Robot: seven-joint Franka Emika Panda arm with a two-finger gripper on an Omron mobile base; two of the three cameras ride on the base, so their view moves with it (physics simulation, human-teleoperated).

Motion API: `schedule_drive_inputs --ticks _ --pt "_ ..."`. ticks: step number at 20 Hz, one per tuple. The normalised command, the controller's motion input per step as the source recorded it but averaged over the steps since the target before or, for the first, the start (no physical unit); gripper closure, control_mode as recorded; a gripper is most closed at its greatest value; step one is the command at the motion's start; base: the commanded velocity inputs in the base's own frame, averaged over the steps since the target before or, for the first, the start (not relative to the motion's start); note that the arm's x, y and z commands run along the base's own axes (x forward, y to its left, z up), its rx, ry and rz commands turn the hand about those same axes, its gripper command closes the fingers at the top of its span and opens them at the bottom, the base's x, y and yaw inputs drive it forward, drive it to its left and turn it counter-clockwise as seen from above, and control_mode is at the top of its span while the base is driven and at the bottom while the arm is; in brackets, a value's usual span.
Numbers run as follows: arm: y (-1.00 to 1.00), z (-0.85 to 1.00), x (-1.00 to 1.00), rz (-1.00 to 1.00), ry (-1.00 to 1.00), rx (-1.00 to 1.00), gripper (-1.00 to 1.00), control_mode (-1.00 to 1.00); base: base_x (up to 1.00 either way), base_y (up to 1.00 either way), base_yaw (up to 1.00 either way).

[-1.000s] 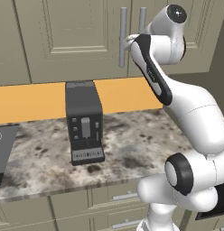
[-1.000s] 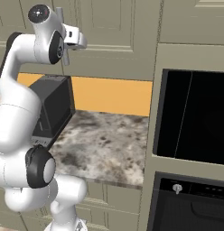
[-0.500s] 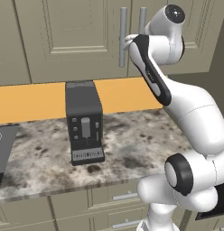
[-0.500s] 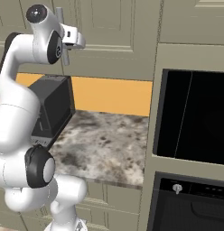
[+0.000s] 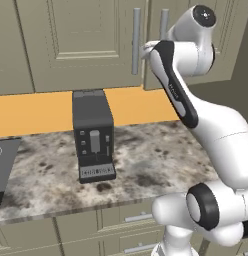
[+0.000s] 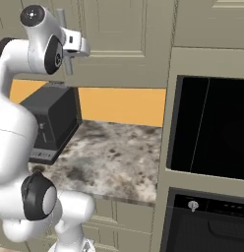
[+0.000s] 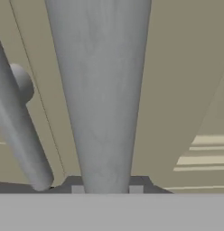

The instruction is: Move the bowls from the cabinet to the plates on the dining table.

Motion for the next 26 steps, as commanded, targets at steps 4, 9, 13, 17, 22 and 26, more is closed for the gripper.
schedule_drive_inputs --ticks 4,9,13,17,22,26 --pt "-0.3 0.0 -0.7 0.0 -0.03 0.0 1.0 -1.0 0.0 0.0 0.0" --pt "-0.39 0.0 -0.6 0.0 -0.02 0.0 1.0 -1.0 0.0 0.0 0.0" --pt "-0.37 0.0 -0.55 0.0 -0.01 0.0 1.0 -1.0 0.0 0.0 0.0" --pt "-0.45 -0.03 -0.5 0.0 0.0 0.0 1.0 -1.0 0.0 0.0 0.0" --pt "-0.46 -0.07 -0.5 0.0 0.0 0.0 1.0 -1.0 0.0 0.0 0.0" --pt "-0.52 -0.1 -0.42 0.0 0.0 0.0 1.0 -1.0 0.0 0.0 0.0"
